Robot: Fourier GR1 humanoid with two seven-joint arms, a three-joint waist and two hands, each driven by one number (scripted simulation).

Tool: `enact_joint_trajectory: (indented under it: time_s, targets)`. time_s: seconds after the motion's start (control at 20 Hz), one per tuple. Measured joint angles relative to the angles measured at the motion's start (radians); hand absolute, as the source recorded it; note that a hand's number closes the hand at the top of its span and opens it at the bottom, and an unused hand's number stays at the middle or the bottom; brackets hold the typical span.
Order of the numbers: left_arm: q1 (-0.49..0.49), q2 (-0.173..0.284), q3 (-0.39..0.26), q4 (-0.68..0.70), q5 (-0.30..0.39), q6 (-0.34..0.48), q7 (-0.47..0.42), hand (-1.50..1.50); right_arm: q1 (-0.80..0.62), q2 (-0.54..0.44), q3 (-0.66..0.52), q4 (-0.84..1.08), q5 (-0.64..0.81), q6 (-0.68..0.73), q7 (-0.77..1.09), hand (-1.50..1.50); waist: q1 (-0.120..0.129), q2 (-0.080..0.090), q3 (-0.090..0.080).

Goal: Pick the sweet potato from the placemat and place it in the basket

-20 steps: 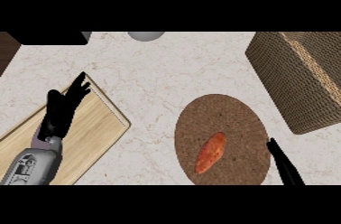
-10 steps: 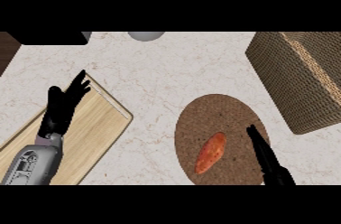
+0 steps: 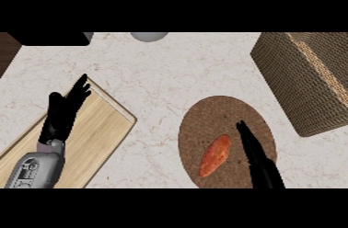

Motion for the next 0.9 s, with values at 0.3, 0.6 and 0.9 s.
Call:
enact_joint_trajectory:
  time_s: [0.3,0.6,0.9]
  targets:
    - [-0.001,0.002,0.030,-0.005,-0.010,-0.032,0.004,0.00,-0.031,0.021,-0.027,-0.006,0.001,0.061,0.036,-1.50,0.000,0.000,0.000]
    - [-0.010,-0.017,0.043,-0.003,-0.028,-0.045,0.009,0.00,-0.057,0.071,-0.037,0.093,0.003,0.065,0.010,-1.50,0.000,0.000,0.000]
    - [0.002,-0.033,0.056,-0.018,-0.041,-0.056,0.006,0.00,-0.077,0.127,-0.040,0.199,0.022,0.025,-0.038,-1.50,0.001,0.000,0.000]
